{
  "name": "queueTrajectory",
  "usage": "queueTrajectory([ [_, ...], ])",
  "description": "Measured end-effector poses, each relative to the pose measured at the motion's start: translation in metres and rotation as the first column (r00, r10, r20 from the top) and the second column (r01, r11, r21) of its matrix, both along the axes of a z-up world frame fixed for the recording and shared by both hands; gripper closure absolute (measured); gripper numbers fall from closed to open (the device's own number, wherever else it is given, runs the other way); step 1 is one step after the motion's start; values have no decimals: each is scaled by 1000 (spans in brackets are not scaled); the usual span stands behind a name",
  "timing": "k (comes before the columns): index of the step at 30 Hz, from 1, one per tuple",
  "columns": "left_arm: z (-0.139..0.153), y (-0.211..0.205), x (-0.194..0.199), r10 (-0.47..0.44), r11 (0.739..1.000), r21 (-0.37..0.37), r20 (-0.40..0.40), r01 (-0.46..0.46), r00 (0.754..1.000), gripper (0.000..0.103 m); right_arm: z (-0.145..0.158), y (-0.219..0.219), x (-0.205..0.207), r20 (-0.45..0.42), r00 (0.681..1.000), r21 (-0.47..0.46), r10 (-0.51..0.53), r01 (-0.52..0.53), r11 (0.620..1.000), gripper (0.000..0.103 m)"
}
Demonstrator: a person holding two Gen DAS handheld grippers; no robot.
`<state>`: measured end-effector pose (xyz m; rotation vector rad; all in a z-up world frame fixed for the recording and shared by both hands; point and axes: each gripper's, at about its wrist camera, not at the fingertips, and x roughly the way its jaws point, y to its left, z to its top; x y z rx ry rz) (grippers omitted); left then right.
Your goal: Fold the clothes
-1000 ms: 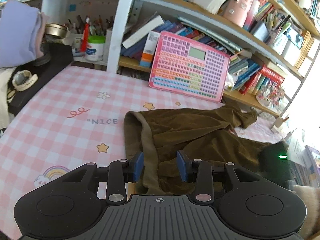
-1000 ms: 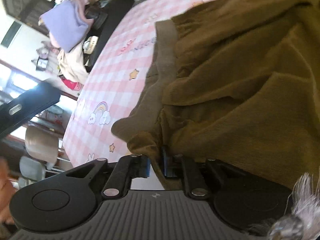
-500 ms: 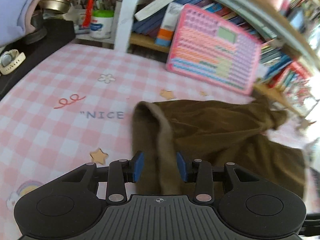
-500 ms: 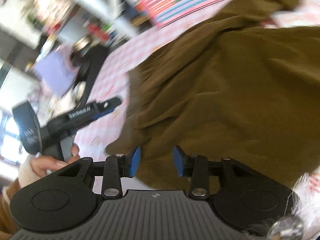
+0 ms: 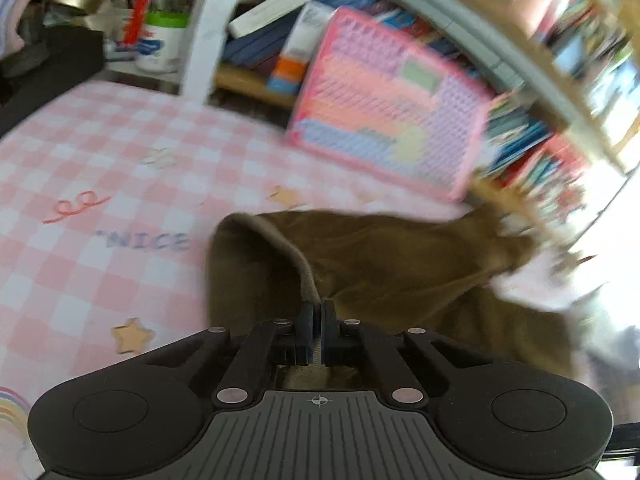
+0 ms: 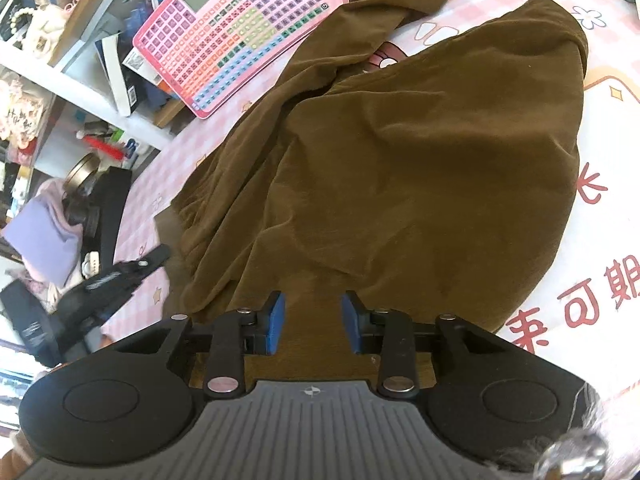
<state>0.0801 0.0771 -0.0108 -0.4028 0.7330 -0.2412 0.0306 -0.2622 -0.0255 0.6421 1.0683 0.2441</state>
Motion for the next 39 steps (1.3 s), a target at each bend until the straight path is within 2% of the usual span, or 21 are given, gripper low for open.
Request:
queueTrajectory([
  [1,9,2,-5,-9,1000,-17,35,9,999,102,0,-1,0,2,1000,-2,1,-1,1000,73],
  [4,24,27,-12,114,991,-75,62,-109,992,102,2,0,1,11,1000,-5,2,-2,1000,73],
  [7,3,50,-4,160,986,-35,-11,-160,987,102,2,-1,1,12,1000,-3,-8,8,1000,73],
  [9,-24,51,6,154,987,51,-90,-150,984,100,1,-3,1,10,1000,0,-16,16,1000,73],
  [10,-33,50,7,158,986,61,-98,-152,983,98,1,-3,1,9,1000,0,-20,20,1000,73],
  [12,-41,50,7,173,984,49,-99,-169,980,97,1,-3,1,8,1000,-4,-24,24,1000,73],
  [16,-37,50,7,168,986,20,-112,-167,979,95,1,-3,0,9,1000,-5,-19,19,1000,73],
  [18,-35,58,5,162,985,-40,-120,-168,980,86,0,-3,0,6,1000,-5,-21,21,1000,73],
  [19,-34,59,5,164,984,-51,-120,-171,979,75,0,-4,0,4,1000,-3,-23,23,1000,73],
  [20,-34,59,6,167,983,-57,-119,-175,979,68,0,-5,0,3,1000,-1,-25,25,1000,73],
  [21,-33,59,7,170,982,-62,-118,-178,978,67,-1,-4,1,2,1000,0,-24,24,1000,73],
  [24,-36,52,11,164,984,-44,-130,-171,978,68,-1,-2,1,2,1000,1,-15,15,1000,73],
  [27,-37,48,12,177,983,-32,-127,-182,976,72,0,-1,0,3,1000,1,-8,8,1000,73],
  [29,-36,48,12,188,979,-52,-131,-196,973,100,0,-2,-1,1,1000,3,-15,15,1000,73],
  [31,-28,52,7,199,969,-120,-135,-215,971,101,-1,-4,-1,-4,1000,4,-24,24,1000,73],
  [33,-14,61,-4,219,937,-242,-161,-254,962,101,-1,-5,-2,-5,1000,1,-28,28,1000,73],
  [38,-20,64,-22,239,931,-223,-226,-289,944,101,0,-6,-2,-5,999,3,-35,35,999,73],
  [39,-31,63,-22,238,933,-203,-268,-296,934,101,-1,-7,-1,-9,999,5,-36,36,999,73],
])
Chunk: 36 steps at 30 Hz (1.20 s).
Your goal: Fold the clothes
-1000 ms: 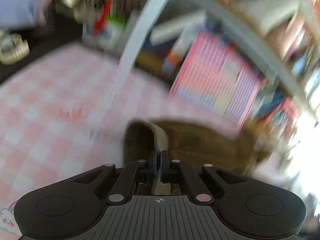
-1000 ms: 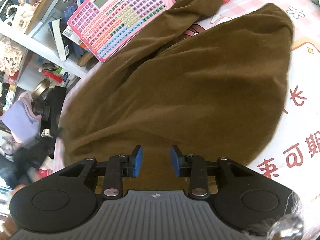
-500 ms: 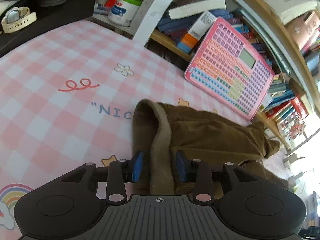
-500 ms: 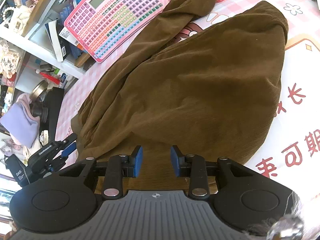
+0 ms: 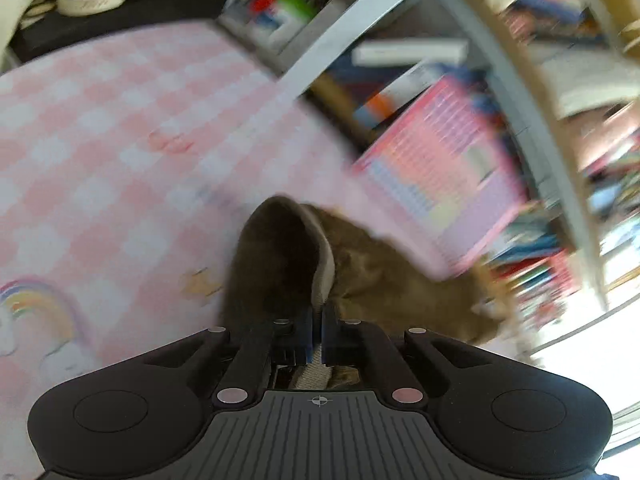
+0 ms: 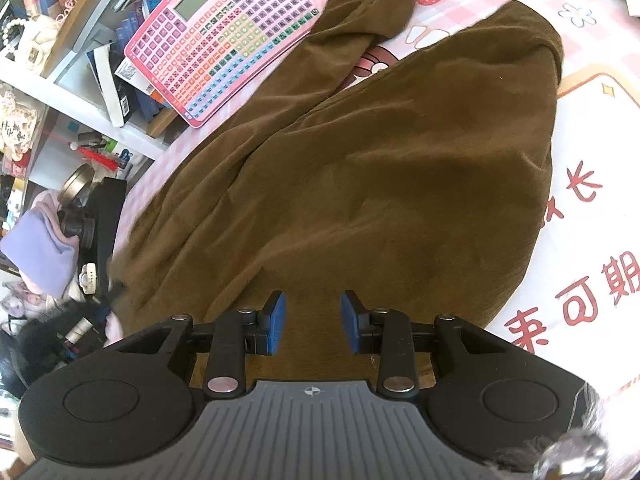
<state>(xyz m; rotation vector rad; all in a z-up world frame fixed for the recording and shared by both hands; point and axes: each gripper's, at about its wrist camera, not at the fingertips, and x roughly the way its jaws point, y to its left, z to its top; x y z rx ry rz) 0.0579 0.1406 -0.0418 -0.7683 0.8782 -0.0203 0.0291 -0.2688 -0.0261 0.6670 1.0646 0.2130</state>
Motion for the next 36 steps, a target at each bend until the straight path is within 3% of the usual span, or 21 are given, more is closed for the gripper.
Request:
queueTrajectory([
  [1,-10,-1,0,-4,1000,8,-28,5,1000,100,0,1,0,-1,1000,-1,3,-3,1000,73],
  [6,-12,1,-1,-4,1000,-16,7,4,1000,92,1,5,1,3,1000,-7,27,-27,1000,73],
  [10,-9,16,10,70,997,-22,46,-69,997,64,1,6,0,0,999,-7,35,-35,999,73],
  [11,-9,18,15,84,996,-34,46,-82,995,62,1,6,0,0,999,-6,36,-36,999,73],
  [14,-12,21,32,101,993,-66,41,-98,994,62,1,7,0,0,999,-7,43,-43,999,73],
  [16,-15,18,40,116,991,-66,26,-114,993,68,1,7,-1,-1,999,-6,44,-44,999,73],
  [17,-17,17,42,130,990,-62,14,-129,991,92,1,8,-2,-2,999,-5,44,-44,999,73],
  [18,-18,17,44,134,989,-60,4,-134,991,101,1,7,-2,-2,999,-5,39,-39,999,73],
  [20,-16,19,42,122,992,-40,13,-121,992,101,2,5,-3,0,1000,-10,28,-28,1000,73],
  [24,-8,45,46,137,985,97,38,-140,990,101,4,-9,-7,9,1000,-21,-28,28,999,73],
  [28,-2,73,59,200,943,260,62,-209,978,100,1,-29,-12,1,995,-48,-99,99,994,73],
  [29,-1,77,63,218,930,291,62,-226,974,95,1,-33,-12,0,994,-57,-112,112,992,73],
  [33,2,88,63,278,909,309,51,-280,959,86,-3,-41,-12,-4,992,-85,-129,128,988,73],
  [36,17,79,42,242,906,330,105,-264,964,78,-4,-43,-8,1,992,-108,-123,122,987,73],
])
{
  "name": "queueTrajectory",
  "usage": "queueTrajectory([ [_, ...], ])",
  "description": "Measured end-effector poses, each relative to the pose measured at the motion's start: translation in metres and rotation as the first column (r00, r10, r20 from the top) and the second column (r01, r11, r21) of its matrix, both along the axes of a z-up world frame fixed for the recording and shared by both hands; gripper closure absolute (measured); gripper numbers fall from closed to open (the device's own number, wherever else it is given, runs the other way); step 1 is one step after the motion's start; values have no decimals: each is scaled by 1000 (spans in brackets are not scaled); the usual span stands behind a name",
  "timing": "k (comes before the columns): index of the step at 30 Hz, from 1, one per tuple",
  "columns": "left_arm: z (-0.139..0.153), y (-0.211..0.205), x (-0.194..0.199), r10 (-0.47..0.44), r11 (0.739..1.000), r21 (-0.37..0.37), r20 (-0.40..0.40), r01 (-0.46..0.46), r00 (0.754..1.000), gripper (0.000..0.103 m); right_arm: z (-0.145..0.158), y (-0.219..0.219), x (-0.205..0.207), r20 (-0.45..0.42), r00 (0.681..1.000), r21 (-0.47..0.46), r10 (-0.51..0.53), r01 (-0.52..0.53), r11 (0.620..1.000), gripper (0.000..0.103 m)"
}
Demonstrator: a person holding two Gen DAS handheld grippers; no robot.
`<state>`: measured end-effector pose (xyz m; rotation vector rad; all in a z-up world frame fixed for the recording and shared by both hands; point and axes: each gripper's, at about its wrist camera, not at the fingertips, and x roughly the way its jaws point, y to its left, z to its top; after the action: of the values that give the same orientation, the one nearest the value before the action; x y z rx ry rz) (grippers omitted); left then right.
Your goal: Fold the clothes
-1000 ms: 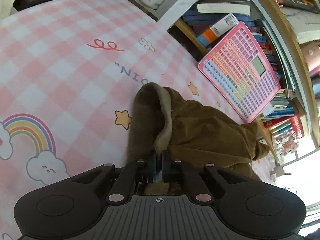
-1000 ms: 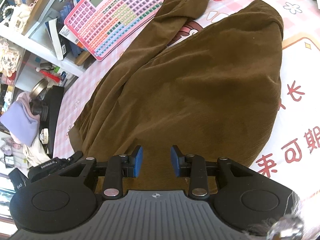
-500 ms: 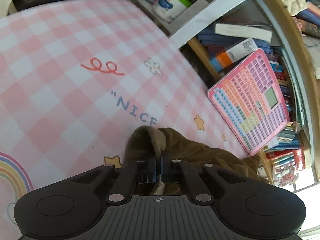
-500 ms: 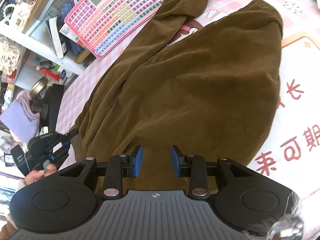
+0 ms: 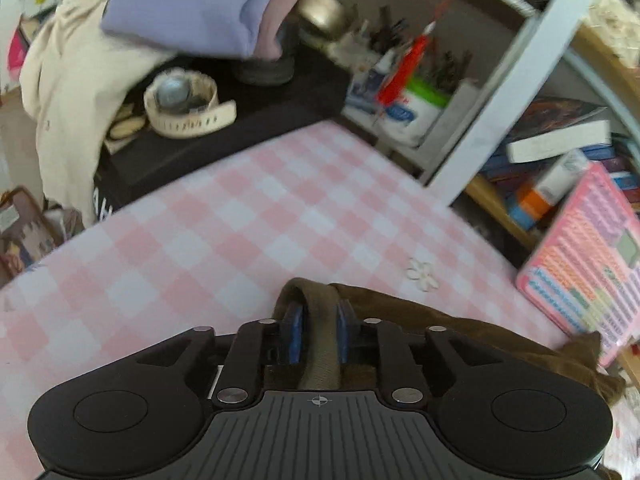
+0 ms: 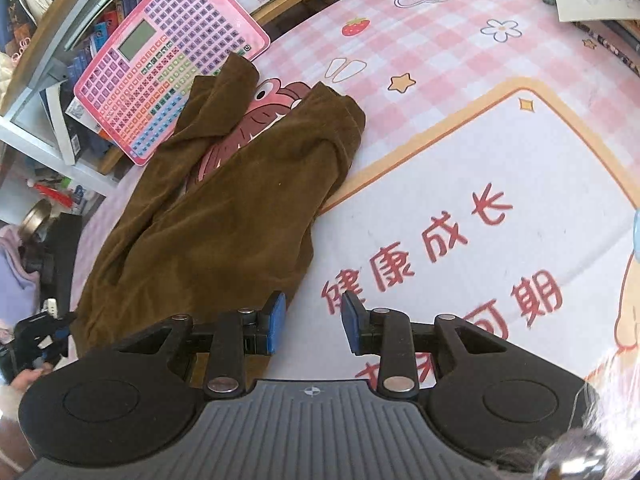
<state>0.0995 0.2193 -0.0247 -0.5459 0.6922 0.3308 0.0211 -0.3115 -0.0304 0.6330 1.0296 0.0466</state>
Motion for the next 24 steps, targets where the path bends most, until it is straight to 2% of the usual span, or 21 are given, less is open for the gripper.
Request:
queueTrajectory([
  [2,8,-12,-18,-41,999,11,28,41,999,71,-1,0,8,9,1000,-24,10,-10,1000,73],
  [4,14,-27,-37,-101,995,-2,55,101,993,71,-2,-2,18,25,1000,-58,14,-13,998,72],
  [6,18,-42,-56,-162,986,-32,70,165,984,68,-3,-6,30,45,999,-96,13,-8,995,68],
  [7,18,-49,-64,-188,980,-52,72,191,980,64,-4,-7,37,55,998,-110,13,-7,994,65],
  [9,16,-66,-77,-228,972,-44,50,230,972,59,-5,-12,50,76,997,-127,19,-10,992,61],
  [12,13,-91,-95,-284,958,-24,11,284,959,58,-6,-20,69,115,993,-144,38,-21,989,58],
  [16,9,-107,-110,-276,961,-31,-36,275,961,58,-13,-26,94,121,990,-135,65,-49,990,57],
  [22,5,-110,-121,-244,970,-28,-68,242,967,57,-22,-26,106,123,988,-127,97,-81,989,57],
  [23,3,-109,-121,-232,973,-34,-72,230,970,57,-23,-27,107,125,987,-122,98,-83,989,58],
  [24,1,-107,-122,-219,975,-43,-77,216,973,57,-23,-27,108,128,987,-115,100,-85,990,71],
])
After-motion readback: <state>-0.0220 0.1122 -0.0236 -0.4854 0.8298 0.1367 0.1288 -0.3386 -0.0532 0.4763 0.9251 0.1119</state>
